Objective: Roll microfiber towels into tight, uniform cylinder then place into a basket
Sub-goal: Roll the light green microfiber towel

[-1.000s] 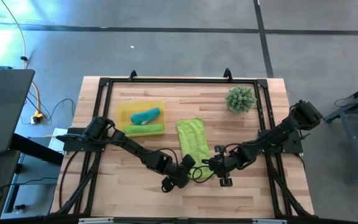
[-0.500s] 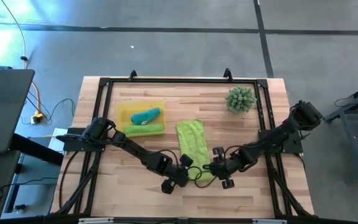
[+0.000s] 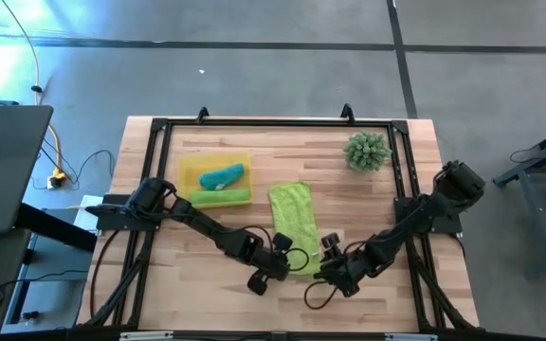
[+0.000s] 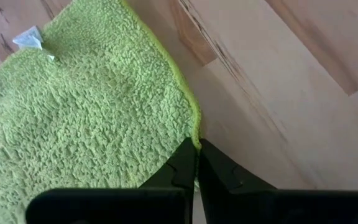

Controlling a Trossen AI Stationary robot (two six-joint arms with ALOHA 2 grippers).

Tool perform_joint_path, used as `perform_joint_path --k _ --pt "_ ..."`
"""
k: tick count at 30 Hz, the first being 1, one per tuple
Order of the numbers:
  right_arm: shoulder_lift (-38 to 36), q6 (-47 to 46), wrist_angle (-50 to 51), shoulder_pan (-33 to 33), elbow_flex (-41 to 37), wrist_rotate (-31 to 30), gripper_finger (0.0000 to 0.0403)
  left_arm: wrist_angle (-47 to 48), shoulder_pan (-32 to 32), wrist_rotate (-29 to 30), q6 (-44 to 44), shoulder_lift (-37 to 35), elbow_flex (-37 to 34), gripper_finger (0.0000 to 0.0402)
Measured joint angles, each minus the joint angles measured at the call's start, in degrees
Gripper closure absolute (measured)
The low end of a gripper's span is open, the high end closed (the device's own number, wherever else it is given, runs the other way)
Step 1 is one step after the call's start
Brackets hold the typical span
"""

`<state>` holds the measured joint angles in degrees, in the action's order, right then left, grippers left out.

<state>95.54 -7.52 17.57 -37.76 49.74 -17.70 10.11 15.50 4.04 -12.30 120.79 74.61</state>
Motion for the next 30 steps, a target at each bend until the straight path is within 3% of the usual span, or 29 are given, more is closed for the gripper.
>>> perform_joint_path --k 10,20,27,30 --pt "3.4 1.5 -4.0 -2.9 0.0 -6.5 0.0253 1.1 -1.0 -4.5 3.5 -0.2 0.0 0.0401" --pt "5.6 6.5 -3.5 -3.3 0.0 -7.8 0.0253 2.3 -1.3 -5.3 5.1 -0.2 0.0 0.0401" --pt "0.8 8.1 6.0 0.6 0.0 -1.3 0.0253 2.3 -1.3 -5.2 7.0 -0.2 0.0 0.0401" --pt "-2.8 9.1 3.6 3.5 -3.4 2.3 0.0253 2.3 -1.3 -5.2 7.2 -0.2 0.0 0.0401"
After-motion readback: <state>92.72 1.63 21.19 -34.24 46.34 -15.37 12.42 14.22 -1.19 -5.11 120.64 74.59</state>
